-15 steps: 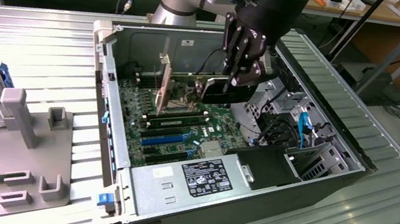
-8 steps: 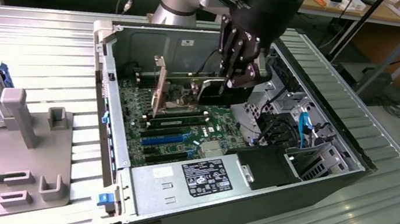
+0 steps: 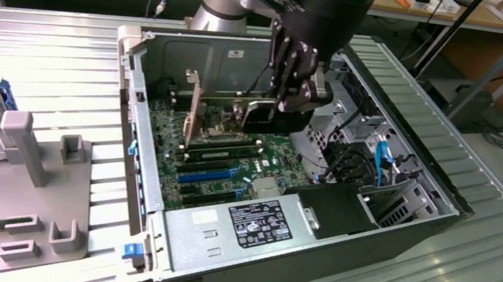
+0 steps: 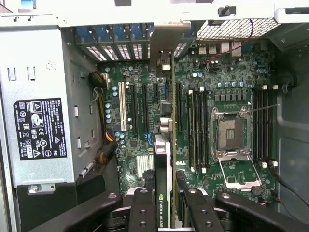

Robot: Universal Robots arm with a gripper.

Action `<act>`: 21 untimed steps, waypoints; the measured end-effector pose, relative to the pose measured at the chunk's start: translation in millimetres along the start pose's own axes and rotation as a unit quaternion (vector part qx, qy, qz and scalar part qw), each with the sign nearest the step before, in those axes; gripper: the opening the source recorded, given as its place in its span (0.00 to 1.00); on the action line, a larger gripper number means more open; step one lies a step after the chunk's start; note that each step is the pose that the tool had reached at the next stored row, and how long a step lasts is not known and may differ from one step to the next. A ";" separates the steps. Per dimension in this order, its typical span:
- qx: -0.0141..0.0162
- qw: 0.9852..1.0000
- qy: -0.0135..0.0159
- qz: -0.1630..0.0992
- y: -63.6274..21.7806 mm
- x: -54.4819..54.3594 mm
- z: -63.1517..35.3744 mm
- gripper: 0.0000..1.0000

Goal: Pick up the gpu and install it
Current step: 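Insert the gpu into the slot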

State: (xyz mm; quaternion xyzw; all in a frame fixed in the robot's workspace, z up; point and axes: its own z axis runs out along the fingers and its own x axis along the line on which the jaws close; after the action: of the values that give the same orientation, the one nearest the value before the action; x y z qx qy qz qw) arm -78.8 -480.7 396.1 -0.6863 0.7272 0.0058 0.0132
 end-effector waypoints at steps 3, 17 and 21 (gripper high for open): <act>0.000 1.000 0.000 0.005 2.3 0.1 0.4 0.27; 0.000 1.000 0.000 0.013 8.1 0.4 1.3 0.27; 0.000 1.000 0.000 0.013 8.3 0.4 1.7 0.27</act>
State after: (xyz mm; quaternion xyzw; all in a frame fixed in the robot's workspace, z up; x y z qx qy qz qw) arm -87.2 -480.5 394.4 -0.6766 0.7362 0.0057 0.0134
